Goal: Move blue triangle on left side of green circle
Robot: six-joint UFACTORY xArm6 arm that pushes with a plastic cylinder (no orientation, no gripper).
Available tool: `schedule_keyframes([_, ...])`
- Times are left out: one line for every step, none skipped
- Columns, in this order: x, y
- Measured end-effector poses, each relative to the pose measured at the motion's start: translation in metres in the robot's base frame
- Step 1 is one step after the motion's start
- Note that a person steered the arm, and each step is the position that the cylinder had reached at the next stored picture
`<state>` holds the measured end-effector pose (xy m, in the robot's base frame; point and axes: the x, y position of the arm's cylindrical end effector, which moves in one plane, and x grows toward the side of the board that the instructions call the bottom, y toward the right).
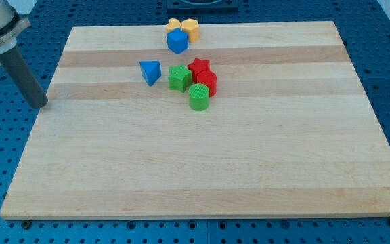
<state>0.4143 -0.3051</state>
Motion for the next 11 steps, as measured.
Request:
schedule_keyframes([-0.036,0.007])
schedule_keyframes([-0.083,0.041])
schedule_keyframes([-0.097,0.100])
schedule_keyframes([-0.093,0.136])
schedule_keyframes([-0.072,0.159])
schedule_keyframes([-0.045,0.172])
schedule_keyframes([-0.063,0.160])
schedule_keyframes([-0.105,0.152])
schedule_keyframes([-0.111,0.177])
schedule_keyframes([-0.097,0.200])
schedule_keyframes([-0.066,0.200])
